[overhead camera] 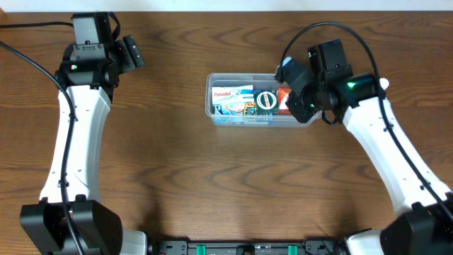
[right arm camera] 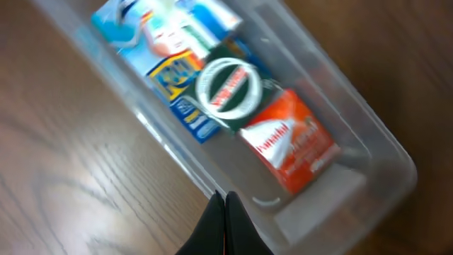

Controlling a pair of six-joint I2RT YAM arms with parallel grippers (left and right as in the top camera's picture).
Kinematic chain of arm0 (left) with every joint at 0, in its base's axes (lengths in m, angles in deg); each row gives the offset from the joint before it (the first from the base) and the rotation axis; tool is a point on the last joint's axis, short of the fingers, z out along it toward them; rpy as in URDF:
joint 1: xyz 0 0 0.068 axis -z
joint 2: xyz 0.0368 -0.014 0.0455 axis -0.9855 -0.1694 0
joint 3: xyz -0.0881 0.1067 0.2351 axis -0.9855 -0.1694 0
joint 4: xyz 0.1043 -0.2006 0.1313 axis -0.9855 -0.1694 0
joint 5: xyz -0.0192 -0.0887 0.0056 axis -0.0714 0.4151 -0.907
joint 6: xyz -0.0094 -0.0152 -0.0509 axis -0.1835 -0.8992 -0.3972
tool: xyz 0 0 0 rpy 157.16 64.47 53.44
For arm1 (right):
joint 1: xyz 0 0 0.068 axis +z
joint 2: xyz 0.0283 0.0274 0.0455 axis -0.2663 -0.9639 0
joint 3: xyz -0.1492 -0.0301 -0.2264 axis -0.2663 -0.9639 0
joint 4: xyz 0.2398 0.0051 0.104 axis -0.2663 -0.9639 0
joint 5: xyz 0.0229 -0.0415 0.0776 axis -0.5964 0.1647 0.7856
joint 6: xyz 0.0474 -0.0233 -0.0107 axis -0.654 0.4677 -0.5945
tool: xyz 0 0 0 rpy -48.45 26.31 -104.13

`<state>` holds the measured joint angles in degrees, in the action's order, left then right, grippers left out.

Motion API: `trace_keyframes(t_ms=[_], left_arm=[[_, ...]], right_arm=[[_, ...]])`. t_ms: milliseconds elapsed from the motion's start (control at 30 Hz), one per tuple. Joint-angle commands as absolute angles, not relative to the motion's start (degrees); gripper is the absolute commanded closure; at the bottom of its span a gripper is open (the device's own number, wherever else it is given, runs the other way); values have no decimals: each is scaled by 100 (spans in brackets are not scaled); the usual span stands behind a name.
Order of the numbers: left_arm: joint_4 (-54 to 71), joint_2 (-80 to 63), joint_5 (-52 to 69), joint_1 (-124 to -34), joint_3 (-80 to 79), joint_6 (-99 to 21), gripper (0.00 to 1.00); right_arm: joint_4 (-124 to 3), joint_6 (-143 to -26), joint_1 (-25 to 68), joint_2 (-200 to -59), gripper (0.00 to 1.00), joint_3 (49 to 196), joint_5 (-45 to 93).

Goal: Pack container
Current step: 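Open the right gripper and raise it off the Zam-Buk box, then press the Zam-Buk box down into the container with the right gripper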

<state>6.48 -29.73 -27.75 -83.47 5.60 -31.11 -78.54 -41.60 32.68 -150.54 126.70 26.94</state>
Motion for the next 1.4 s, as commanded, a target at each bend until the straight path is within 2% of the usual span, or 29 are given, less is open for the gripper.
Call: trace_keyframes(t_ms=[0, 200, 600, 1367], left_arm=[[630, -2888, -2784, -8367, 661, -3122, 2], [630, -2888, -2784, -8367, 661, -3122, 2], [630, -2888, -2784, -8367, 661, -3122, 2], [630, -2888, -2784, -8367, 661, -3122, 2]], right_arm=[[-7874, -2626, 3252, -15380, 99, 12697, 3352], [-7879, -2064, 3259, -15830, 99, 12697, 3345], [-7535, -1841, 3255, -16486, 99, 12699, 3345], [-7269, -1627, 3185, -16700, 99, 12699, 3695]])
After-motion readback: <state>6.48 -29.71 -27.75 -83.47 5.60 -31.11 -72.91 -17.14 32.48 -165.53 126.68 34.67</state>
